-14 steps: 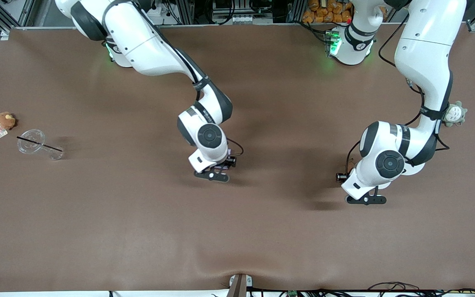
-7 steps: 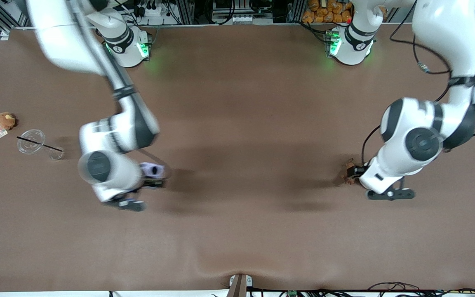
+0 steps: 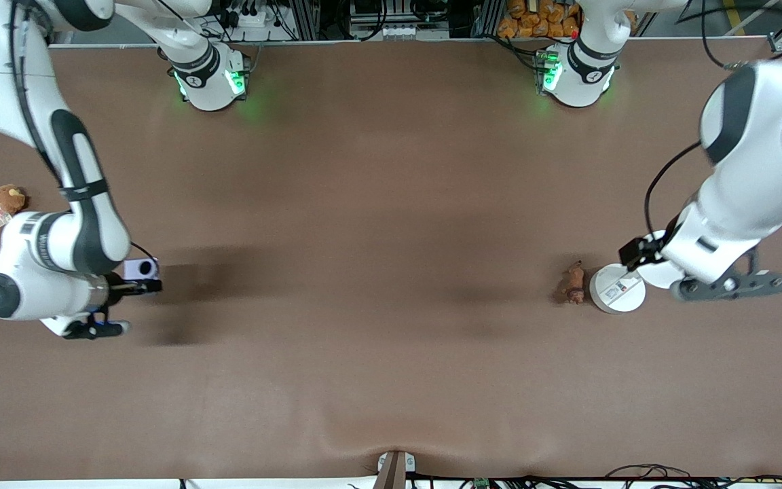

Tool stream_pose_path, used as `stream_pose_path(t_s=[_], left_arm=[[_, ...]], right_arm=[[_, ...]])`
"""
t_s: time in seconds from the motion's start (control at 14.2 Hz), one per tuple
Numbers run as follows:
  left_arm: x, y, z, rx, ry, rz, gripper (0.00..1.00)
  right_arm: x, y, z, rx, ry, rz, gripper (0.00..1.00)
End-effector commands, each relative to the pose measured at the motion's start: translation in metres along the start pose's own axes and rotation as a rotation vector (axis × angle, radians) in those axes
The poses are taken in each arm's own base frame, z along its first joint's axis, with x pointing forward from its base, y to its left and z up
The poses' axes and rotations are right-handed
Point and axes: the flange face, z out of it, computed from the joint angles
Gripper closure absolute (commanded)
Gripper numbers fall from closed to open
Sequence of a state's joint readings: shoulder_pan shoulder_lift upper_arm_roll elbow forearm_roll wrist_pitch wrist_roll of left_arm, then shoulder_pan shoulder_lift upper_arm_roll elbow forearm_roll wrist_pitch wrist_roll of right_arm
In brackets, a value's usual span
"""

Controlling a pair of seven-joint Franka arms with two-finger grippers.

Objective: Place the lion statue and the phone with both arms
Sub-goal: 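Set the lion beside the white cup and open the left gripper, then lower the phone near the glass cup while the left gripper withdraws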

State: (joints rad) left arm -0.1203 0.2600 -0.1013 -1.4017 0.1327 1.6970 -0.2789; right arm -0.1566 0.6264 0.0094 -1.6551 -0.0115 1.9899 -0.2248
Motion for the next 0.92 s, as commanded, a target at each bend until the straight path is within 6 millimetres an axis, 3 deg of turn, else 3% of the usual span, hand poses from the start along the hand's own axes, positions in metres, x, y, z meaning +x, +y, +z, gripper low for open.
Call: stream_pose_path(t_s=[0.0, 0.14, 0.35, 0.49, 0.64, 0.85], left_arm=[[-0.025, -0.013, -0.047, -0.022, 0.008, -0.016, 0.00], [-0.038, -0.028, -0.072, -0.021, 0.019, -0.033, 0.00], [-0.047, -0.060, -0.092, -0.089, 0.020, -0.084, 0.00], [-0.054, -0.072, -0.099, -0.093, 0.012, -0.060, 0.00], [-0.066, -0.077, -0.104, -0.085, -0.023, -0.036, 0.00], [-0.081, -0.083, -0.099, -0.076, -0.049, -0.041, 0.00]], right_arm=[[-0.029, 0.024, 0.013, -0.023, 0.015, -0.025, 1.00], [-0.040, 0.037, 0.034, -0.029, 0.010, -0.012, 1.00], [-0.050, 0.063, 0.043, -0.019, -0.003, 0.027, 0.95], [-0.055, 0.066, 0.052, -0.012, -0.019, 0.034, 0.75], [-0.056, 0.072, 0.052, -0.010, -0.017, 0.044, 0.01], [-0.056, 0.070, 0.052, -0.011, -0.019, 0.039, 0.00]])
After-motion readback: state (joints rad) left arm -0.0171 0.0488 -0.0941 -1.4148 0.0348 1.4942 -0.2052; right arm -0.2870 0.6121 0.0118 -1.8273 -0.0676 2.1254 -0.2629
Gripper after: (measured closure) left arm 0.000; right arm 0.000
